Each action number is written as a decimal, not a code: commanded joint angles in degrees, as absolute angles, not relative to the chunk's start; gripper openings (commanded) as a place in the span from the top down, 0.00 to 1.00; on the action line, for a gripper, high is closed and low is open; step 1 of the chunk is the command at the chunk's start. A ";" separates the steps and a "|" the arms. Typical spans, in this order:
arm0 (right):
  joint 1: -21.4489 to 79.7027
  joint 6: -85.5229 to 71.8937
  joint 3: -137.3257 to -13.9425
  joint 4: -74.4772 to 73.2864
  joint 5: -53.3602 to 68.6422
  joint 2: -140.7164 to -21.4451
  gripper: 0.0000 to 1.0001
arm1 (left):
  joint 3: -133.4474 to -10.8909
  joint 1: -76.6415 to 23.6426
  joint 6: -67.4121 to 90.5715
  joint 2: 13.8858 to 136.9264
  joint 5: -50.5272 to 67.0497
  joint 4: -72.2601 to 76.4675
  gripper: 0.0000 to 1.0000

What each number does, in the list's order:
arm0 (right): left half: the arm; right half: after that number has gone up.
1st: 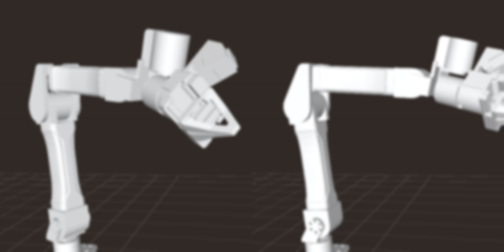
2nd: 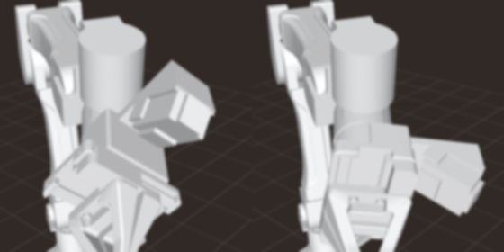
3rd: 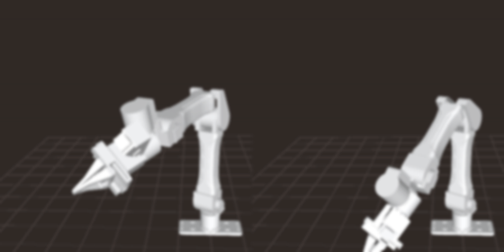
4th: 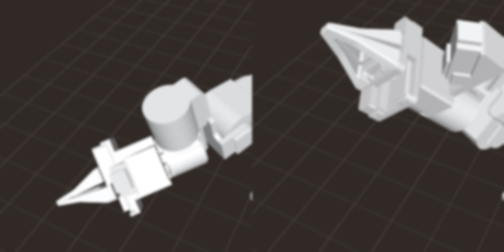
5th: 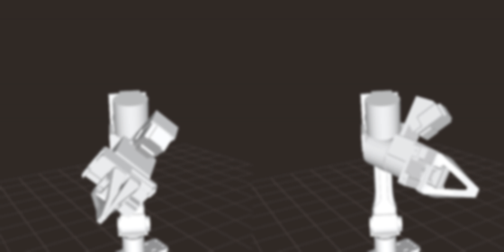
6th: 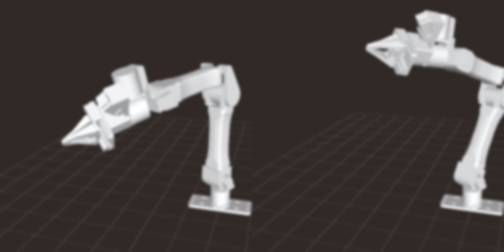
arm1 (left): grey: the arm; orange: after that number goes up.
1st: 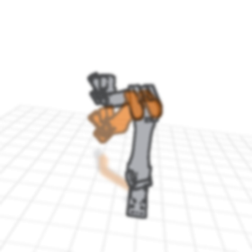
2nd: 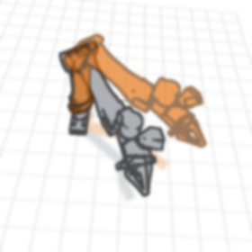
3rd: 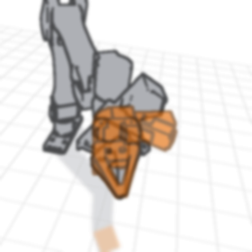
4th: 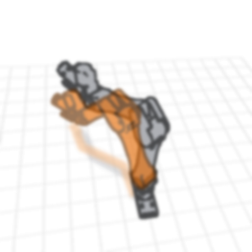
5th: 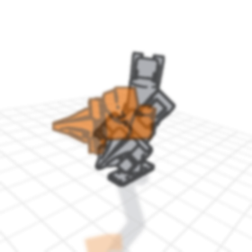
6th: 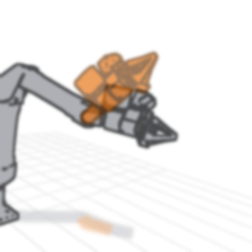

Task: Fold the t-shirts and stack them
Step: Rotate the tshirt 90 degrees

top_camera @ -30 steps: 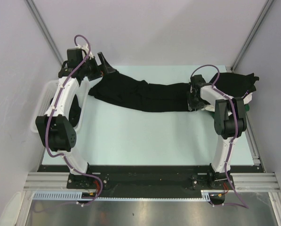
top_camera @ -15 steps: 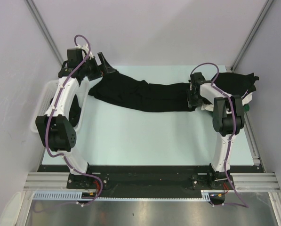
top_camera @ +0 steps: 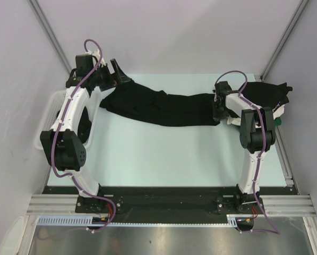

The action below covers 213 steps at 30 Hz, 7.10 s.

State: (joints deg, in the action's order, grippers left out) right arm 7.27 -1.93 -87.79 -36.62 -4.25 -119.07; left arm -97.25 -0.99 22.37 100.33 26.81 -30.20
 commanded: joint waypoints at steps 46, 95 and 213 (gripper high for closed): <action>39.19 -26.54 -72.87 -69.08 3.16 -97.91 1.00 | -100.28 -1.23 19.25 98.96 36.56 -29.71 0.01; 21.89 -12.39 -134.39 -29.13 15.72 -136.49 0.42 | -86.50 -4.13 20.47 87.74 25.68 -33.57 0.01; 2.73 -21.71 -111.53 -13.63 27.51 -143.44 1.00 | -82.09 -12.57 22.68 79.19 19.34 -41.92 0.01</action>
